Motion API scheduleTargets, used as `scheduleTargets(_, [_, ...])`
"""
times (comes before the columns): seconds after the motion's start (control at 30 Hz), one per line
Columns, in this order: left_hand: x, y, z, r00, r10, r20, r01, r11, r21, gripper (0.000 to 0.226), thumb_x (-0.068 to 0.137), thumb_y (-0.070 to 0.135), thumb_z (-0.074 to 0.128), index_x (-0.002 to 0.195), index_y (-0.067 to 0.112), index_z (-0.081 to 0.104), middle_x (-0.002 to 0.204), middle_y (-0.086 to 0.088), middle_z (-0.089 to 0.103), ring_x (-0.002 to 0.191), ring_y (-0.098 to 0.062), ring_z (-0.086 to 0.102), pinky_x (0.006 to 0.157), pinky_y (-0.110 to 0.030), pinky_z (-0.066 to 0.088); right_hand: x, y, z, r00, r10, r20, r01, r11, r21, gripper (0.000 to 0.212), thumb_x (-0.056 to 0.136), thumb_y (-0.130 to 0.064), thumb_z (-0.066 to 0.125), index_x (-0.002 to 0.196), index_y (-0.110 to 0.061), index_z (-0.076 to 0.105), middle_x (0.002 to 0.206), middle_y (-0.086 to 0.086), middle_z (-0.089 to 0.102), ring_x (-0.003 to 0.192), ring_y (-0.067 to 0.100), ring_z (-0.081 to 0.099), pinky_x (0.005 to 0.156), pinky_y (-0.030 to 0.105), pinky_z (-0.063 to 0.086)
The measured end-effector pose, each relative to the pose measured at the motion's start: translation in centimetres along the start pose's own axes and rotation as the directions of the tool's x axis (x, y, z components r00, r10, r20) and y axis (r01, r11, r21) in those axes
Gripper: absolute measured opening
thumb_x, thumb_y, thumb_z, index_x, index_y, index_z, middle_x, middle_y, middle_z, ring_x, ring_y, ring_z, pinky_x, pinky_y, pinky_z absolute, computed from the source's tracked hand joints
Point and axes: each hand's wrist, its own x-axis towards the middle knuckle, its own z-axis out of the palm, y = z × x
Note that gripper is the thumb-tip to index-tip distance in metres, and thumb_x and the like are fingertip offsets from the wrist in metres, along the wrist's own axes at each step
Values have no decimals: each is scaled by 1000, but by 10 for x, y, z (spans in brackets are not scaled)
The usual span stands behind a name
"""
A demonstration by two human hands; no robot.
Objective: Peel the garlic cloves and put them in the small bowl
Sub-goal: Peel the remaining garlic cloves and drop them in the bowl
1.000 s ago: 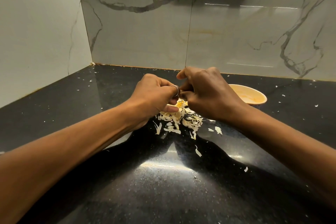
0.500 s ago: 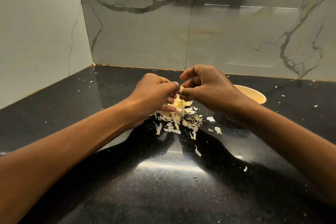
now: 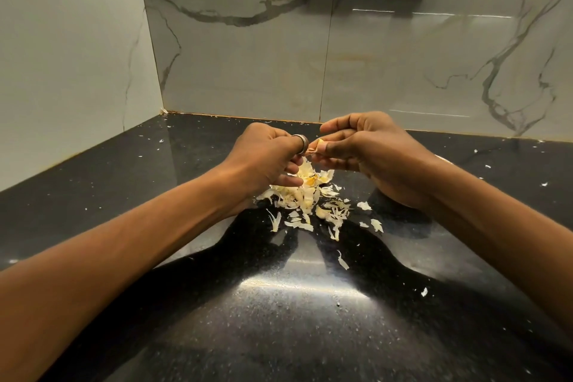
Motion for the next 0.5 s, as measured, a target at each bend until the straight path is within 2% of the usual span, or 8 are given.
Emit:
scheduleTargets(0.17, [1,1,-2,1000,-6,-22,6,1000,-13,22,97,13,58,90,-5,68,77,-10,59,54,-8,55,56,-27,59,1,-3,-3,1000,0,-12,1,1000,28,29,89,13,62,115,-1,58,102,18,75,93,27,75,78,30,62])
scheduleTargets(0.37, [5,1,-7,996,3,-88,0,999,32,26,98,20,56,86,1,70,71,-5,58,54,-9,54,60,-31,60,1,-6,-6,1000,12,-19,-12,999,36,31,90,13,60,117,-1,58,101,17,75,91,26,75,77,30,63])
scheduleTargets(0.43, [6,-2,-8,993,63,-103,-51,992,114,27,97,24,59,82,5,69,70,-4,59,53,-9,56,56,-29,58,0,-7,-5,1000,20,-8,-20,999,44,32,90,13,60,118,-1,58,103,18,75,90,26,75,75,28,63])
scheduleTargets(0.5, [6,-5,-7,979,179,-93,-156,964,217,21,94,25,67,83,6,70,70,-3,62,55,-9,59,53,-26,55,0,-6,-4,1000,17,1,-17,999,36,33,90,13,60,119,-2,57,102,17,75,91,26,75,72,27,62])
